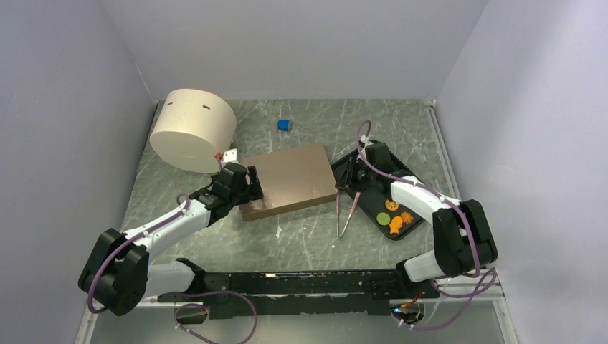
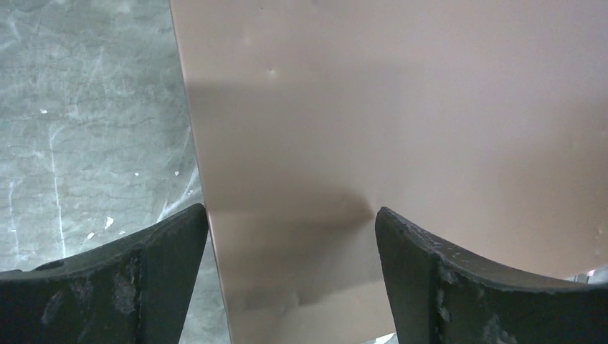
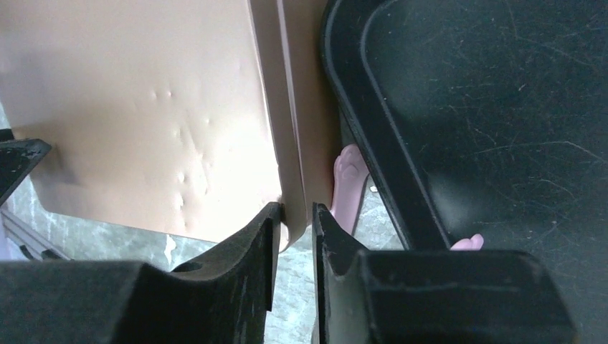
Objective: Pack the cookies
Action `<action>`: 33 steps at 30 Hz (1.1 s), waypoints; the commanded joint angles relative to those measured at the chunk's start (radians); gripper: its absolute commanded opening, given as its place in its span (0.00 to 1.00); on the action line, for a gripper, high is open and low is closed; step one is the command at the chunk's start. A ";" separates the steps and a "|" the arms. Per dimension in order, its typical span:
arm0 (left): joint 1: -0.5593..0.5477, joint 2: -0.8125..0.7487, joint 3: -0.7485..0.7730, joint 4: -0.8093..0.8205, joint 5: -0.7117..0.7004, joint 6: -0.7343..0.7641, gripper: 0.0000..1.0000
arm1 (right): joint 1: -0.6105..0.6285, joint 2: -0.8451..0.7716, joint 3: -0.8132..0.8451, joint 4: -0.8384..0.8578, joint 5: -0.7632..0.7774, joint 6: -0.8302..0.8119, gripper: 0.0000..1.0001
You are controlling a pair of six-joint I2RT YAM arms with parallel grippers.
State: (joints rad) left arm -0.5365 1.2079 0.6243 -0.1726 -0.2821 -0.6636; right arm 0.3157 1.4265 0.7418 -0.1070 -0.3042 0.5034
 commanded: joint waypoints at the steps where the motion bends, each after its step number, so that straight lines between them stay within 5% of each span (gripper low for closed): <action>1: -0.005 -0.008 0.039 0.025 -0.060 -0.016 0.92 | -0.006 0.041 0.088 -0.128 0.105 -0.068 0.28; 10: 0.006 0.010 0.032 0.065 -0.137 -0.088 0.91 | -0.006 0.162 0.272 0.005 0.027 -0.039 0.36; 23: 0.055 0.143 0.061 0.157 -0.166 -0.136 0.87 | -0.005 0.511 0.530 0.174 -0.054 0.041 0.33; 33: 0.072 0.219 0.056 0.151 -0.127 -0.142 0.81 | 0.019 0.735 0.625 0.008 -0.016 0.003 0.30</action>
State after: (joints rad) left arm -0.4641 1.3907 0.6785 -0.0025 -0.4324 -0.7971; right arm 0.3183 2.0525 1.3869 0.0406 -0.3836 0.5503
